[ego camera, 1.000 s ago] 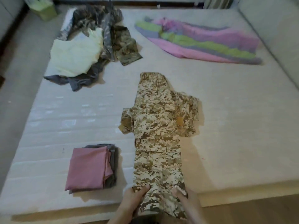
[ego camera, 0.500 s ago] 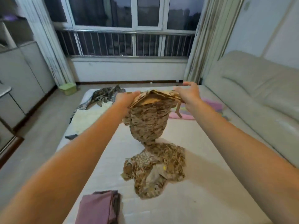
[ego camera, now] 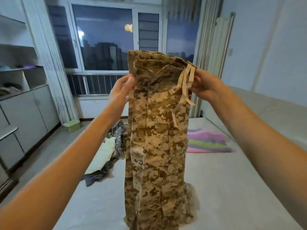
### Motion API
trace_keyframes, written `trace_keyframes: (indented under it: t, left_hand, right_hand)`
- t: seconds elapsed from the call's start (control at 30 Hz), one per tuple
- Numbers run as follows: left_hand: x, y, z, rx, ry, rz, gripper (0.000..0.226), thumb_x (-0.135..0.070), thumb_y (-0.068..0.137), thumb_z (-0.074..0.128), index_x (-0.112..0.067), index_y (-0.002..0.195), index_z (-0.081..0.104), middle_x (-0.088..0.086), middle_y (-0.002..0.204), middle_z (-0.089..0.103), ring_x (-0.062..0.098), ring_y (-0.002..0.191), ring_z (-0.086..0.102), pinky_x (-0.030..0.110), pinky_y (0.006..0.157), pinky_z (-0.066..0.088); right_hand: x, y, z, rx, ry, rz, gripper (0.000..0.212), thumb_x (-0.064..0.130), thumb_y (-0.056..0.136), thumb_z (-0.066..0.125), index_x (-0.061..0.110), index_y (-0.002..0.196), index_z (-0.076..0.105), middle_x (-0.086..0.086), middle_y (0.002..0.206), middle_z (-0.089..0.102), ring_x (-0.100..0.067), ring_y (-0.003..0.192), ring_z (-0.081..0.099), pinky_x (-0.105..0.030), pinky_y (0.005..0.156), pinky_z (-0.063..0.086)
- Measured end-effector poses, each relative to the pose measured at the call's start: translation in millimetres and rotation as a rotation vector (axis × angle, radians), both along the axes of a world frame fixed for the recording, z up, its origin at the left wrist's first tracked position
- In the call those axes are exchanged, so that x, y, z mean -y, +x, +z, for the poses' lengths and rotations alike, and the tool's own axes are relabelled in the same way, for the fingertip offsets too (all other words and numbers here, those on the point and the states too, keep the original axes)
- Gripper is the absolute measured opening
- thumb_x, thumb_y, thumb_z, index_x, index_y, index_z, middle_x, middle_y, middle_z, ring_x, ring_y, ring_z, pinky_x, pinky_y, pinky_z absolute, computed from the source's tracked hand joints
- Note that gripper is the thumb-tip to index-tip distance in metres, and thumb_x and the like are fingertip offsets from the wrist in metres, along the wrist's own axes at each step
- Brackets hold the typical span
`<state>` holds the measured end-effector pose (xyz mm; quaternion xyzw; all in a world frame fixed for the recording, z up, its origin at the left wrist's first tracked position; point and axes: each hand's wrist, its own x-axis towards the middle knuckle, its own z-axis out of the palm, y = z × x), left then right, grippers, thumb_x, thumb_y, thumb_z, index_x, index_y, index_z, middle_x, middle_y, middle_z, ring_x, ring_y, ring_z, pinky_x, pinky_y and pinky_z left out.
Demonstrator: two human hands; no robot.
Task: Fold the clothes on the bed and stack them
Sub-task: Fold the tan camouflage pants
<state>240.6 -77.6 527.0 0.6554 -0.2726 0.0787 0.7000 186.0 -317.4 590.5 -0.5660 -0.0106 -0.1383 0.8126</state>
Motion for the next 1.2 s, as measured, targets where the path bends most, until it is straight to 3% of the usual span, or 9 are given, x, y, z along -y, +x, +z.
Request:
trace_keyframes:
  t: [0.1,0.23,0.33,0.47,0.67,0.87,1.0,1.07,1.2]
  left_hand:
    - [13,-11,-38,0.022,0.104,0.23,0.058,-0.043,0.071,0.077,-0.04,0.116,0.042,-0.016,0.108,0.06,-0.006,0.092,0.061,0.01,0.069,0.048]
    - [18,-13,-72,-0.095,0.071,0.281,0.015,-0.039,0.078,0.072,-0.037,0.088,0.062,-0.018,0.083,0.069,-0.001,0.084,0.065,0.014,0.064,0.049]
    - [23,-18,-95,-0.142,0.084,0.235,0.008,-0.039,0.082,0.068,-0.031,0.081,0.067,-0.014,0.075,0.072,0.003,0.076,0.07,0.013,0.057,0.051]
    - [36,-31,-123,-0.212,0.14,0.112,0.021,-0.04,0.087,0.061,-0.021,0.087,0.07,-0.006,0.08,0.075,0.006,0.076,0.071,0.014,0.057,0.052]
    - [42,-36,-132,-0.188,0.077,0.217,0.008,-0.038,0.083,0.065,-0.03,0.083,0.069,-0.011,0.082,0.074,0.006,0.078,0.07,0.024,0.066,0.057]
    - [35,-39,-128,-0.176,0.01,0.208,0.009,-0.034,0.086,0.064,-0.028,0.09,0.069,-0.008,0.086,0.075,0.008,0.08,0.071,0.022,0.064,0.058]
    - [32,-40,-130,-0.199,0.026,0.202,0.009,-0.032,0.086,0.065,-0.026,0.091,0.068,-0.007,0.085,0.075,0.009,0.08,0.071,0.021,0.063,0.057]
    - [31,-40,-129,-0.198,0.039,0.201,0.01,-0.033,0.086,0.065,-0.026,0.092,0.068,-0.006,0.086,0.075,0.008,0.08,0.071,0.02,0.062,0.057]
    - [28,-40,-129,-0.2,0.035,0.193,0.009,-0.032,0.085,0.065,-0.026,0.09,0.068,-0.005,0.085,0.075,0.007,0.079,0.071,0.019,0.06,0.056]
  right_hand:
    - [-2,-3,-32,-0.109,-0.043,0.107,0.016,0.01,0.093,0.051,0.014,0.078,0.056,0.004,0.056,0.063,-0.006,0.048,0.06,-0.02,0.051,0.051]
    - [5,-7,-81,-0.219,-0.008,0.109,0.022,-0.001,0.091,0.042,0.007,0.075,0.056,-0.005,0.062,0.065,-0.013,0.051,0.064,-0.022,0.052,0.054]
    - [20,-14,-115,-0.17,-0.38,0.058,0.014,-0.001,0.089,0.055,0.0,0.096,0.067,-0.004,0.069,0.071,-0.013,0.062,0.068,-0.019,0.058,0.054]
    - [38,-19,-151,-0.11,-0.823,-0.152,0.008,0.01,0.087,0.064,0.014,0.082,0.069,0.002,0.073,0.067,-0.011,0.069,0.059,-0.017,0.06,0.047]
    - [44,-23,-176,-0.081,-0.738,-0.193,0.017,0.009,0.089,0.059,0.024,0.085,0.066,0.005,0.084,0.068,-0.015,0.082,0.064,-0.021,0.068,0.053]
    - [31,-25,-173,0.13,-0.764,-0.334,0.031,0.024,0.082,0.07,0.033,0.093,0.043,0.006,0.101,0.061,-0.004,0.063,0.059,-0.02,0.059,0.056]
    - [31,-23,-162,0.304,-1.218,-0.136,0.059,0.021,0.081,0.071,0.033,0.131,0.043,0.012,0.137,0.04,0.002,0.11,0.046,-0.011,0.091,0.039]
    - [31,-17,-153,0.314,-1.401,-0.039,0.049,0.018,0.08,0.072,0.029,0.124,0.051,0.009,0.132,0.044,-0.002,0.113,0.042,-0.008,0.089,0.035]
    - [33,-11,-141,0.269,-1.474,-0.035,0.02,0.015,0.082,0.069,0.026,0.091,0.055,0.011,0.087,0.054,-0.008,0.08,0.05,-0.022,0.071,0.042]
